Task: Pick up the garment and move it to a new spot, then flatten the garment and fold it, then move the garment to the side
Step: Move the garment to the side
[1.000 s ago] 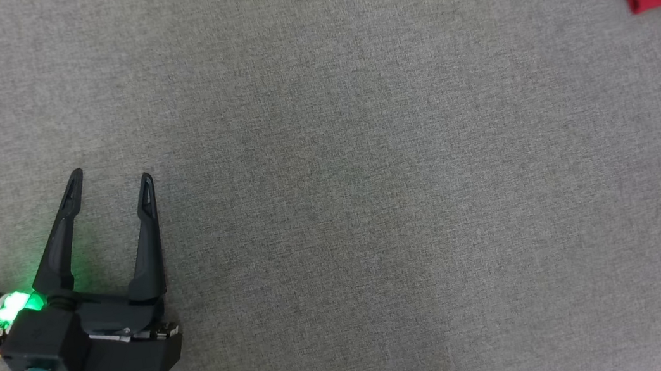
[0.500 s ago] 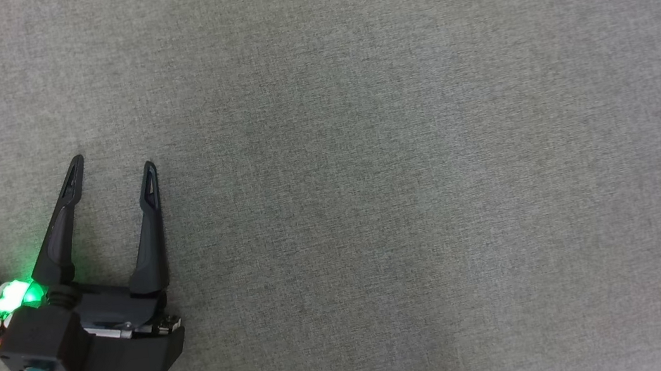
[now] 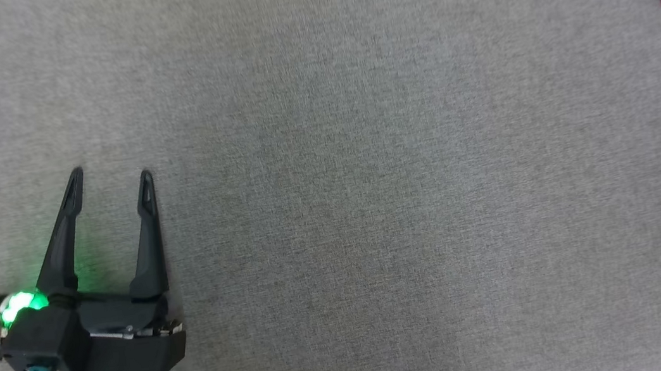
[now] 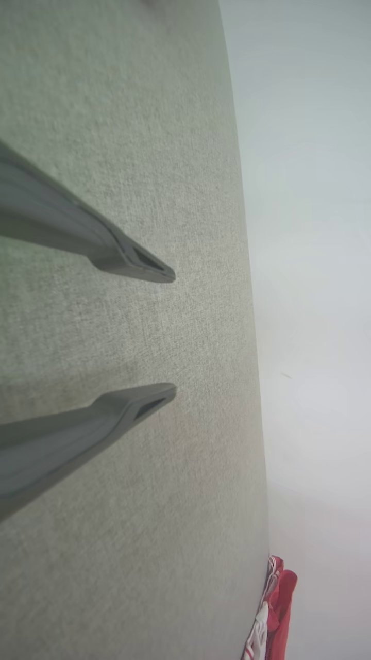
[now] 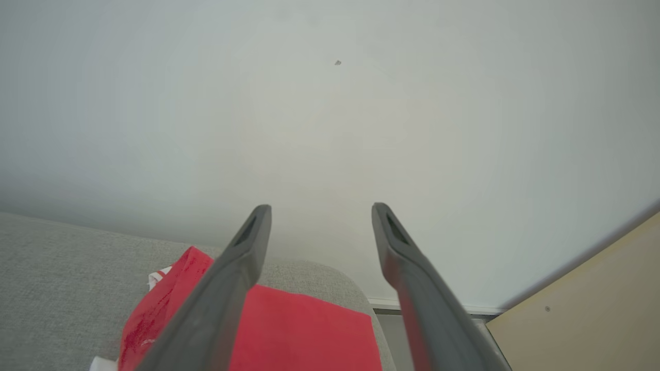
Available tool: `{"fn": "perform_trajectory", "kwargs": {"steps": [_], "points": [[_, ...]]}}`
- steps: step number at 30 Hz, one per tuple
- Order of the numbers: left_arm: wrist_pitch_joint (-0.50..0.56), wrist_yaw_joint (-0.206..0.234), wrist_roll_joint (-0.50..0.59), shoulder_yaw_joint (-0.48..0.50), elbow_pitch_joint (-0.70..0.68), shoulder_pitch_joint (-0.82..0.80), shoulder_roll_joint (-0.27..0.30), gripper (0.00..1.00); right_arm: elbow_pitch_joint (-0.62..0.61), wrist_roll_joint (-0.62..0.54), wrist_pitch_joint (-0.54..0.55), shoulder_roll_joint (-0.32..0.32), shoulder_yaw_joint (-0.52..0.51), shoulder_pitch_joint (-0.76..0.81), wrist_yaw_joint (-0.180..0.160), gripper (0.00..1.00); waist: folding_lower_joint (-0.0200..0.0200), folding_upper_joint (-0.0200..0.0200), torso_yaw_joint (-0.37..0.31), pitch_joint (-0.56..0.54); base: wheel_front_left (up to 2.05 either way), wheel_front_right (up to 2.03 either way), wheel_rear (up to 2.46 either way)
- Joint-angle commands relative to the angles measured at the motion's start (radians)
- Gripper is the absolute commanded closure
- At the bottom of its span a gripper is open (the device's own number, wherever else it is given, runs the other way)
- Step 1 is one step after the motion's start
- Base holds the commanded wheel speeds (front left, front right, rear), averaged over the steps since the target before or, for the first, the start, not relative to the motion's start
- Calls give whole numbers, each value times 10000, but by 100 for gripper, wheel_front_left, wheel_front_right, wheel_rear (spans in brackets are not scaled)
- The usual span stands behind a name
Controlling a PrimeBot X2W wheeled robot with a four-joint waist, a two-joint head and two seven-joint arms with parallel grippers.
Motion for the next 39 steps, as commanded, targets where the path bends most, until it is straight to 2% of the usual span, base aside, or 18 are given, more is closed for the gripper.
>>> {"fn": "perform_trajectory", "kwargs": {"steps": [1, 9, 13, 15, 19, 21, 30, 39], "points": [[24, 50, -12, 106, 156, 269, 6, 0, -68, 150, -125, 164, -1, 273, -29, 0, 0, -1, 52, -413, 0, 0, 0], [1, 141, -51, 483, 205, 1098, -306, 0, -1270, 774, -608, 1266, 211, 2059, -29, 0, 0, -1, 54, -2025, 0, 0, 0], [1, 156, -92, 651, 285, 1540, -398, 0, -2070, 984, -625, 1569, 434, 3073, -29, 0, 0, -1, 47, -2754, 0, 0, 0], [1, 154, -135, 806, 408, 1956, -485, 0, -2913, 1254, -623, 1907, 384, 4266, -29, 0, 0, -1, 39, -3465, 0, 0, 0], [1, 141, -182, 930, 489, 2276, -581, 0, -3646, 1477, -626, 2143, 188, 5399, -29, 0, 0, -1, 101, -4035, 0, 0, 0], [1, 128, -227, 1033, 561, 2576, -661, 0, -4334, 1583, -626, 2463, -101, 6583, -29, 0, 0, -1, 159, -4487, 0, 0, 0], [1, 100, -199, 1207, 655, 3248, -790, 0, -6011, 1566, -611, 3290, -1035, 9594, -29, 0, 0, -1, 297, -5311, 0, 0, 0], [1, 92, -142, 1286, 722, 3566, -905, 0, -7349, 1189, -610, 4093, -1874, 11690, -29, 0, 0, -1, 365, -5632, 0, 0, 0]]}}
